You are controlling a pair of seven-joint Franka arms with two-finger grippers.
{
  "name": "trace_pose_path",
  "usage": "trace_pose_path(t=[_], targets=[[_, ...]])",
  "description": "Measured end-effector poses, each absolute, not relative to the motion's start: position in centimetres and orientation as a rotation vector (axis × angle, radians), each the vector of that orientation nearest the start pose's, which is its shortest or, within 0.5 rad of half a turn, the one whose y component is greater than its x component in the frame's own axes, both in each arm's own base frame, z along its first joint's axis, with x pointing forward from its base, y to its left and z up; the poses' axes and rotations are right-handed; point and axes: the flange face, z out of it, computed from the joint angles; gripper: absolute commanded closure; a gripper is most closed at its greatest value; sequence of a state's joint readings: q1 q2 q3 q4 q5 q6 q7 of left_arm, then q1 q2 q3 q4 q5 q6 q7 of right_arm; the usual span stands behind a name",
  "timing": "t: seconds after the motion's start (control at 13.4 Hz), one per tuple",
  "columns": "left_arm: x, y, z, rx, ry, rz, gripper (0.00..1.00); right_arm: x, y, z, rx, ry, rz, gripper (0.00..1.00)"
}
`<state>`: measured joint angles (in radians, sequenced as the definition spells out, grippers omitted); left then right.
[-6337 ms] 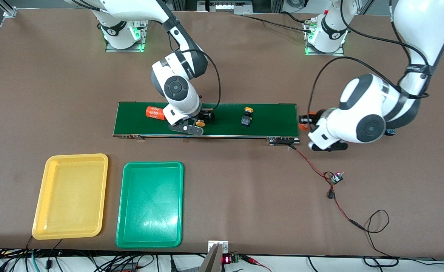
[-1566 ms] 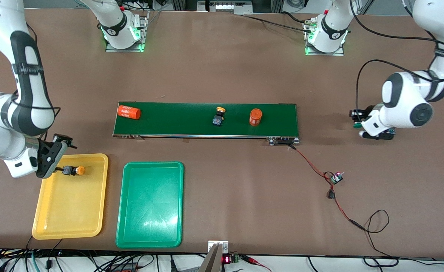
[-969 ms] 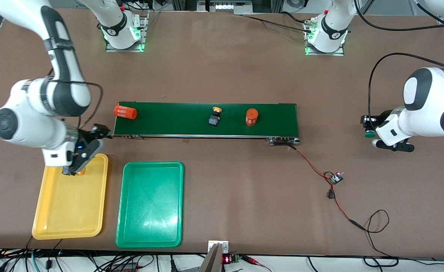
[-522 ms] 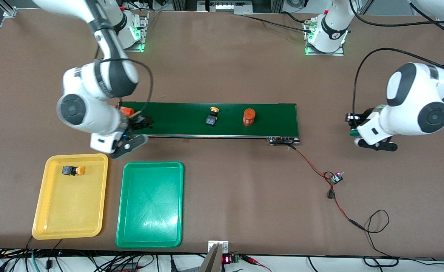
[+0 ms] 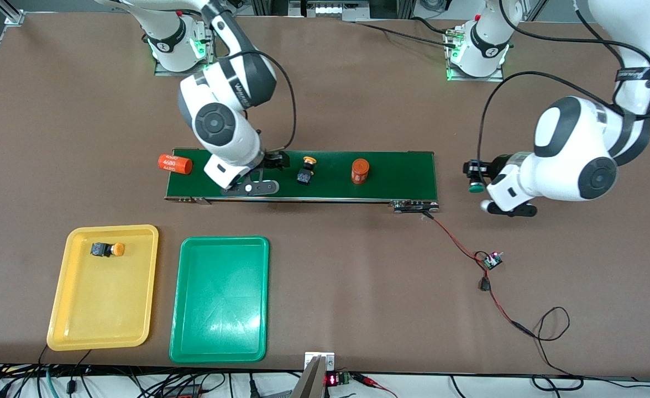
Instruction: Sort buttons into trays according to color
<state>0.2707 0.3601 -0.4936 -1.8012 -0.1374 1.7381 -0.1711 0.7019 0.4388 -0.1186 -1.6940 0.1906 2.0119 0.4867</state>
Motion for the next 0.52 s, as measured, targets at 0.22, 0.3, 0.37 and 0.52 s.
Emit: trace_pose_path(t=[0.22,0.3,0.37,0.52], targets=[[57.0,-16.8,34.1,-3.264,-0.083,0.731,0.86,52.9,40.4,31.3,-3.015,0.221,0.217,0.0],[56.7,-18.0,33.9,-3.252,-0.122,0.742,0.86,52.9,40.8,30.5,-2.998,0.265,0.214,0.0],[56.4,-18.9,33.6,-3.239,-0.162,0.753,0.86,52.9,40.8,29.7,-2.996,0.291,0.219,0.0],[56.1,-20.5,32.9,-3.225,-0.23,0.76,0.86,53.1,40.7,28.4,-3.0,0.31,0.223,0.0]])
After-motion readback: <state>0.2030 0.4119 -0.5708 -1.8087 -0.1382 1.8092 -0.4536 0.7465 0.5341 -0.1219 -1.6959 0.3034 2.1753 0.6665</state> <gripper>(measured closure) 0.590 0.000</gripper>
